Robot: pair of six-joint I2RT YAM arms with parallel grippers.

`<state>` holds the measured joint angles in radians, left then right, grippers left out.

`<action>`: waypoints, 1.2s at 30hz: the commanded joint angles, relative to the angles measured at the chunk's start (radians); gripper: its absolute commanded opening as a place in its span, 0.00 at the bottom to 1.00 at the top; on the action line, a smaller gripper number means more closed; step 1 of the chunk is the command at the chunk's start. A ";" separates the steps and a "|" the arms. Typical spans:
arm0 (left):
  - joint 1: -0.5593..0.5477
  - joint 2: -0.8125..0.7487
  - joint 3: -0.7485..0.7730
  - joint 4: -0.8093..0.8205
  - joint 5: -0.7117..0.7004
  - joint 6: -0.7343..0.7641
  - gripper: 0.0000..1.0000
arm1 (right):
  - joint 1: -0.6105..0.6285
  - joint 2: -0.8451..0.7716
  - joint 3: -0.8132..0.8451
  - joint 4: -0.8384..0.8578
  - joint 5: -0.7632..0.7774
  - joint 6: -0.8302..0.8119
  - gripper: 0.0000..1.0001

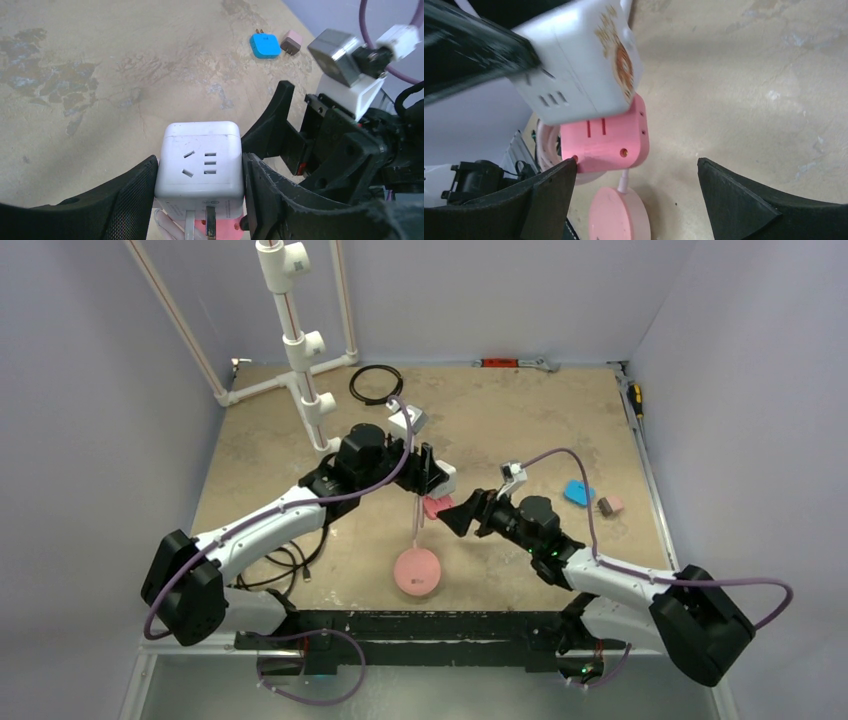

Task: Pull the plug off the socket
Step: Remove the plug from the socket.

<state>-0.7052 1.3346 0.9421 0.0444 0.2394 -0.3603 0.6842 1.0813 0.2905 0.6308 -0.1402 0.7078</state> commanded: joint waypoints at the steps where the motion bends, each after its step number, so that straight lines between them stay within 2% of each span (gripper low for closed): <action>1: 0.003 -0.061 0.011 0.121 -0.012 -0.029 0.00 | 0.018 0.056 -0.025 0.059 0.028 0.020 0.92; 10: 0.005 -0.063 0.004 0.137 0.011 -0.043 0.00 | 0.023 0.195 -0.019 0.180 0.019 0.016 0.92; 16: 0.015 -0.074 0.015 0.078 -0.090 -0.055 0.00 | 0.023 0.064 -0.051 0.141 0.054 -0.038 0.99; 20: 0.024 -0.065 0.016 0.063 -0.109 -0.080 0.00 | 0.023 -0.054 -0.079 0.115 0.022 -0.053 0.99; 25: 0.032 -0.078 -0.014 0.123 -0.064 -0.126 0.00 | 0.021 -0.092 -0.138 0.271 -0.017 0.049 0.99; 29: 0.047 -0.105 -0.047 0.205 -0.033 -0.218 0.00 | 0.021 -0.031 -0.179 0.454 -0.038 0.177 0.98; 33: 0.053 -0.142 -0.094 0.318 0.000 -0.341 0.00 | 0.021 0.044 -0.218 0.713 -0.063 0.291 0.95; 36: 0.052 -0.161 -0.136 0.389 0.018 -0.416 0.00 | 0.022 0.102 -0.206 0.821 -0.070 0.354 0.92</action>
<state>-0.6609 1.2385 0.8299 0.1944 0.2028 -0.6209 0.7006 1.1374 0.0776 1.1698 -0.1795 0.9375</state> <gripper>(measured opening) 0.577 0.938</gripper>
